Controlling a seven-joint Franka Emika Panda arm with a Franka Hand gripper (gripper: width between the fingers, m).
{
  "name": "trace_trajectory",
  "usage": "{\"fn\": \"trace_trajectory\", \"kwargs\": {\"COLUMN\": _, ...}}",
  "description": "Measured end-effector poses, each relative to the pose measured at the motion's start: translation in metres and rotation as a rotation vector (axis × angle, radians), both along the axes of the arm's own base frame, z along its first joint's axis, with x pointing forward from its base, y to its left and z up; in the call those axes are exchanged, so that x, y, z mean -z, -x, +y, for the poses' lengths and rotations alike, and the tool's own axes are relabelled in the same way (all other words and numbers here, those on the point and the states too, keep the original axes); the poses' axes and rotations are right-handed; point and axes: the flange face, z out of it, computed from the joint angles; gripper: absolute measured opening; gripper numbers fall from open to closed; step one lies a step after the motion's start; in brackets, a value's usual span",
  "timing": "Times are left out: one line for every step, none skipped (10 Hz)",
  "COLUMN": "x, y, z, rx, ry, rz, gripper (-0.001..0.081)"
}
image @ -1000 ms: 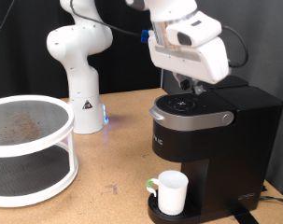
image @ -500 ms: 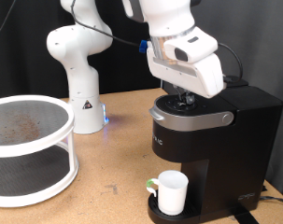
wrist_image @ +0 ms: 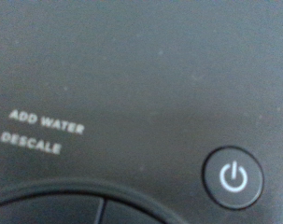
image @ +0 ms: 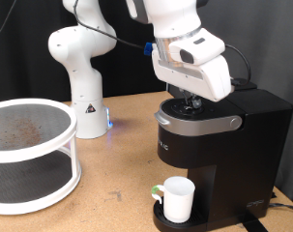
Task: Make a cup of coffee with the keurig machine
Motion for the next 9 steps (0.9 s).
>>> {"fn": "trace_trajectory", "kwargs": {"x": 0.000, "y": 0.000, "z": -0.001, "rx": 0.005, "ry": -0.006, "rz": 0.008, "gripper": 0.0000}}
{"fn": "trace_trajectory", "kwargs": {"x": 0.001, "y": 0.001, "z": -0.004, "rx": 0.012, "ry": -0.016, "rz": 0.022, "gripper": 0.0000}}
{"fn": "trace_trajectory", "kwargs": {"x": 0.001, "y": 0.001, "z": -0.007, "rx": 0.018, "ry": -0.024, "rz": 0.040, "gripper": 0.0000}}
{"fn": "trace_trajectory", "kwargs": {"x": 0.002, "y": 0.002, "z": -0.011, "rx": 0.023, "ry": -0.030, "rz": 0.057, "gripper": 0.0000}}
{"fn": "trace_trajectory", "kwargs": {"x": 0.002, "y": 0.003, "z": -0.015, "rx": 0.029, "ry": -0.038, "rz": 0.075, "gripper": 0.0000}}
{"fn": "trace_trajectory", "kwargs": {"x": 0.003, "y": 0.003, "z": -0.018, "rx": 0.034, "ry": -0.042, "rz": 0.091, "gripper": 0.0000}}
{"fn": "trace_trajectory", "kwargs": {"x": 0.003, "y": 0.003, "z": -0.021, "rx": 0.037, "ry": -0.046, "rz": 0.110, "gripper": 0.0000}}
{"fn": "trace_trajectory", "kwargs": {"x": 0.004, "y": 0.002, "z": -0.024, "rx": 0.044, "ry": -0.055, "rz": 0.130, "gripper": 0.0000}}
{"fn": "trace_trajectory", "kwargs": {"x": 0.005, "y": 0.001, "z": -0.027, "rx": 0.054, "ry": -0.069, "rz": 0.148, "gripper": 0.0000}}
